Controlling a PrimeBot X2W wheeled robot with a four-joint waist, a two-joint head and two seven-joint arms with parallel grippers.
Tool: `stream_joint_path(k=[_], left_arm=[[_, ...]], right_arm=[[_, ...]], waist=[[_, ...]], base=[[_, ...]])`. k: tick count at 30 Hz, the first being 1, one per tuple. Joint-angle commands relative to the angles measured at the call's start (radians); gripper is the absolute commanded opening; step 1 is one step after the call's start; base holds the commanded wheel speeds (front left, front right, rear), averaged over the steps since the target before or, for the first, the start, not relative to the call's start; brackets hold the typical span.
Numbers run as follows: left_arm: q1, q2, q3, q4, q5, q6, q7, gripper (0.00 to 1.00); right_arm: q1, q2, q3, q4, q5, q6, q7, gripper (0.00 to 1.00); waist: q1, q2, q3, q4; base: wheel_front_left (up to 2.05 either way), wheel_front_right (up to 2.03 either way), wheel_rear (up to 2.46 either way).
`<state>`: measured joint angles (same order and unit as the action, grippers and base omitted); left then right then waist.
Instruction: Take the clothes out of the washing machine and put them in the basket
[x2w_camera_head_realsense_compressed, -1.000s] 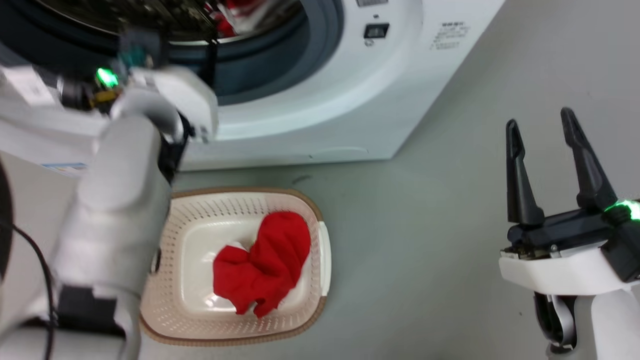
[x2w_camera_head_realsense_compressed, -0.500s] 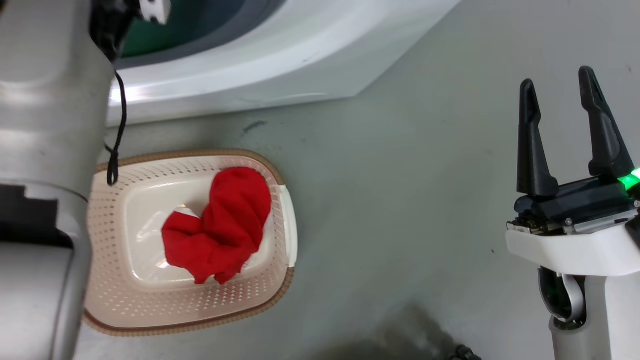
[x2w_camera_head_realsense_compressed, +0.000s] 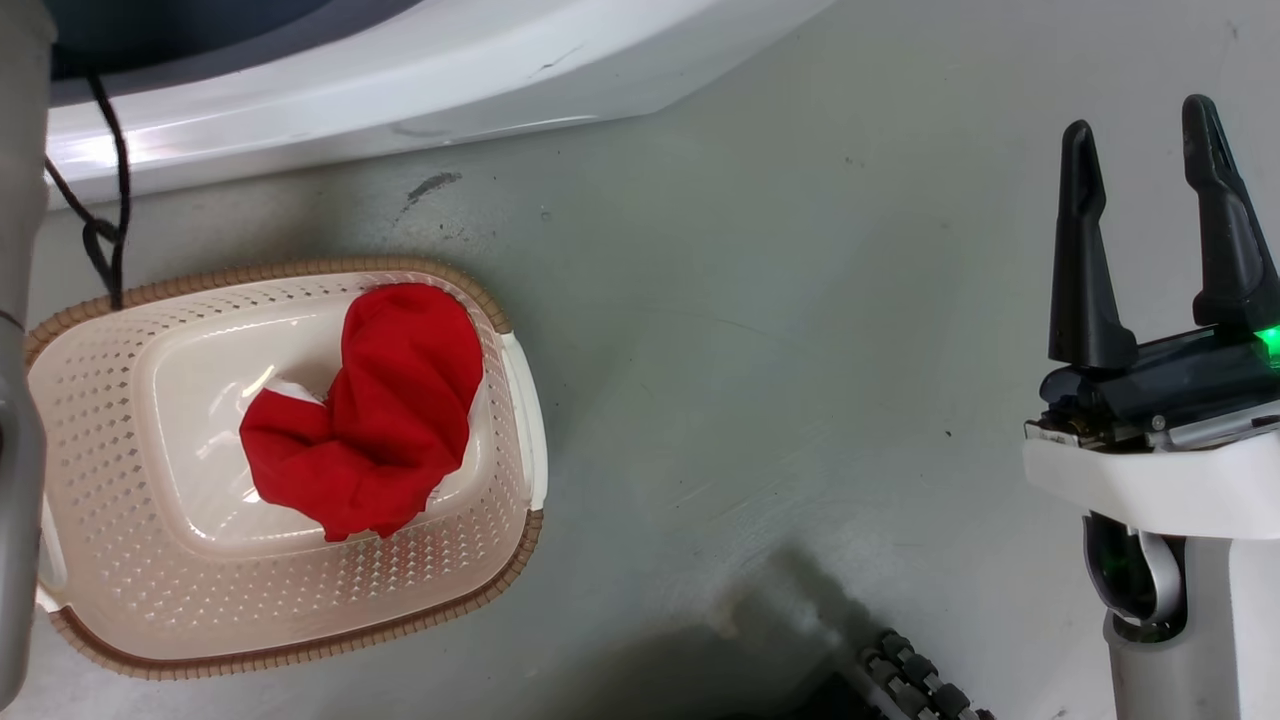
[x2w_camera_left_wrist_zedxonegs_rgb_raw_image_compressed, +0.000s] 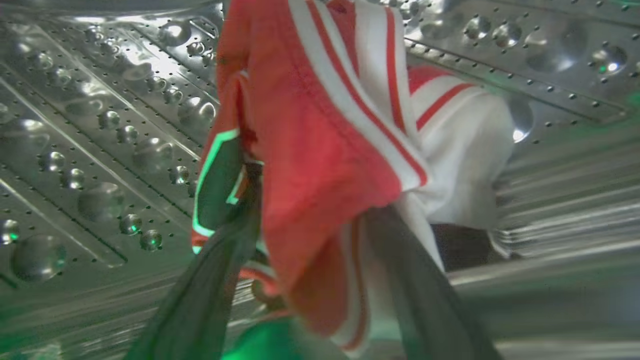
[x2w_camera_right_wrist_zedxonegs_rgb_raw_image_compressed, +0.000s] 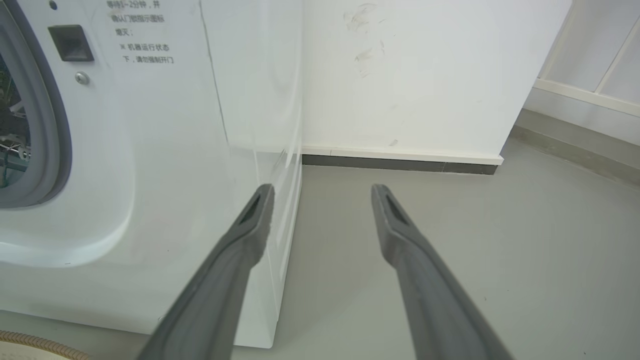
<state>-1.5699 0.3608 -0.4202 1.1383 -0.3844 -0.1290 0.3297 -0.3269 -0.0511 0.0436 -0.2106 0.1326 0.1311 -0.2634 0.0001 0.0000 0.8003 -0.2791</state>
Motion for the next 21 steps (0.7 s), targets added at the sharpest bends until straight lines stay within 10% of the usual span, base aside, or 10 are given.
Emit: stream_joint_path(k=[1,7,9,10,21], left_arm=[[0.018,-0.009,-0.017,0.023,-0.009,-0.001,0.010,1.00],[0.018,-0.018,-0.039,0.040,-0.037,-0.001,0.015,1.00],[0.018,-0.020,-0.050,0.042,-0.047,-0.001,0.018,0.23],[0.017,-0.018,-0.055,0.042,-0.050,-0.001,0.018,0.00],[0.021,-0.006,-0.090,0.012,-0.085,0.000,-0.096,0.00]], right_arm=[[-0.020,0.002,0.000,-0.002,0.002,-0.001,-0.002,1.00],[-0.025,0.002,0.001,-0.004,-0.001,-0.001,-0.002,1.00],[-0.025,0.002,0.001,-0.005,-0.004,-0.001,-0.002,1.00],[-0.025,0.002,0.001,-0.005,-0.005,-0.001,-0.002,1.00],[-0.014,0.002,0.004,0.006,-0.017,-0.001,-0.002,1.00]], waist=[[-0.0001,0.0000,0.004,0.000],[-0.0001,0.0000,0.008,0.003],[-0.0001,0.0000,0.008,0.004],[-0.0001,0.0000,0.008,0.004],[-0.0001,0.0000,-0.030,0.019]], base=[[0.00,0.00,0.00],[0.00,0.00,0.00],[0.00,0.00,0.00],[0.00,0.00,0.00],[0.00,0.00,0.00]])
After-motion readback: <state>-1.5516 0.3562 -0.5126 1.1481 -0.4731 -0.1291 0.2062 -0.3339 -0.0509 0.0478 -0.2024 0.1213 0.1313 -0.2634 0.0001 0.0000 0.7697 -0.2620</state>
